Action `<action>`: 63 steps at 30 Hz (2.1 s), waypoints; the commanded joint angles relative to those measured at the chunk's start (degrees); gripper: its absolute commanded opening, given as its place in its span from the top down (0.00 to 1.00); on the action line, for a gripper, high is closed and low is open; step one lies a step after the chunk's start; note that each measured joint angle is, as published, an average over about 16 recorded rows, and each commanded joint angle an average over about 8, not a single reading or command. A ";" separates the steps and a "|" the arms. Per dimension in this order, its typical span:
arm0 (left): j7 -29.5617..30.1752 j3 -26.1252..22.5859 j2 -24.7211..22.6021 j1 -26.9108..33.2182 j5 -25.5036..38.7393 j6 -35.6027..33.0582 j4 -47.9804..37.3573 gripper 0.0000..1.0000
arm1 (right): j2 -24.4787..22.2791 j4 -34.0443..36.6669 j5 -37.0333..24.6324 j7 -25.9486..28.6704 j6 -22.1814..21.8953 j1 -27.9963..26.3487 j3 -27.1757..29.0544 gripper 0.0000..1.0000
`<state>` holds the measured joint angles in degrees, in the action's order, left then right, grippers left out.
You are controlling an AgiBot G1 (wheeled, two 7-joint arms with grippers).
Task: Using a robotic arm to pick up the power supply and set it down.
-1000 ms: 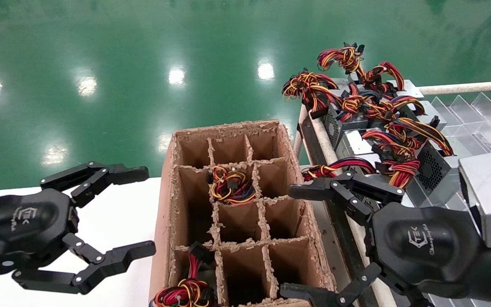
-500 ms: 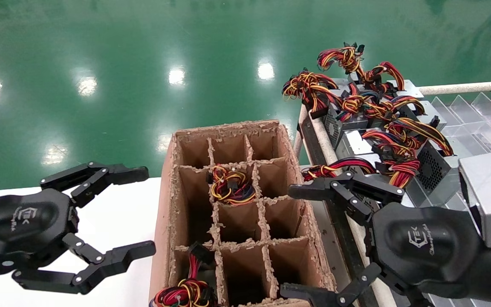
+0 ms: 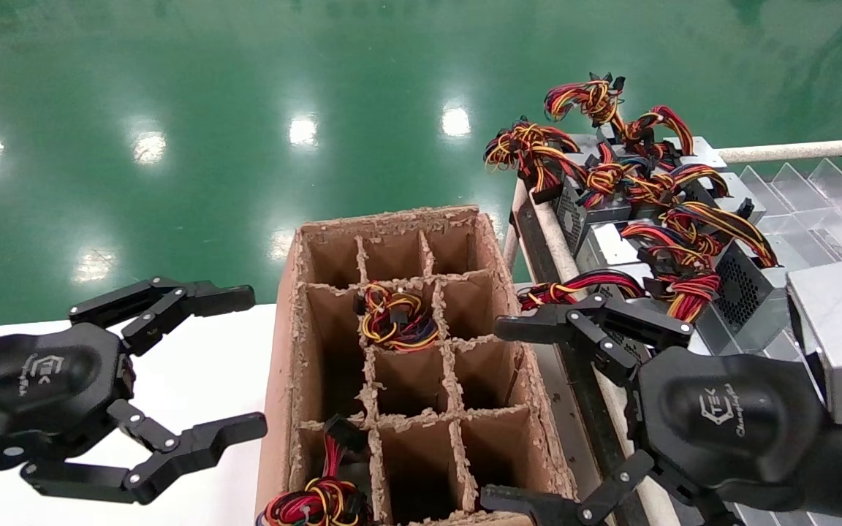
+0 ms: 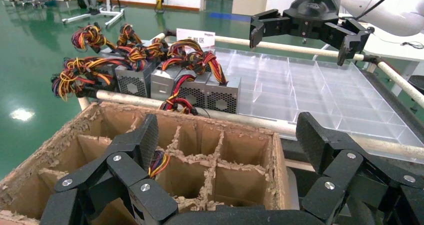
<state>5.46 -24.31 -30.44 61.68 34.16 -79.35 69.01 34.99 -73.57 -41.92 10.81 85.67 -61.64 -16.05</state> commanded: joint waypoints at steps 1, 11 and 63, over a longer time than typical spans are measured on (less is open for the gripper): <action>0.00 0.00 0.00 0.00 0.00 0.00 0.00 0.00 | 0.00 0.00 0.00 0.00 0.00 0.00 0.00 0.00; 0.00 0.00 0.00 0.00 0.00 0.00 0.00 0.26 | 0.00 0.00 0.00 0.00 0.00 0.00 0.00 0.00; 0.00 0.00 0.00 0.00 0.00 0.00 0.00 1.00 | 22.69 4.54 -46.20 -14.04 -26.65 -12.53 -15.20 1.00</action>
<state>5.46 -24.31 -30.44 61.68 34.16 -79.35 69.01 57.52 -68.94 -88.07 -3.07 59.20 -74.18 -31.20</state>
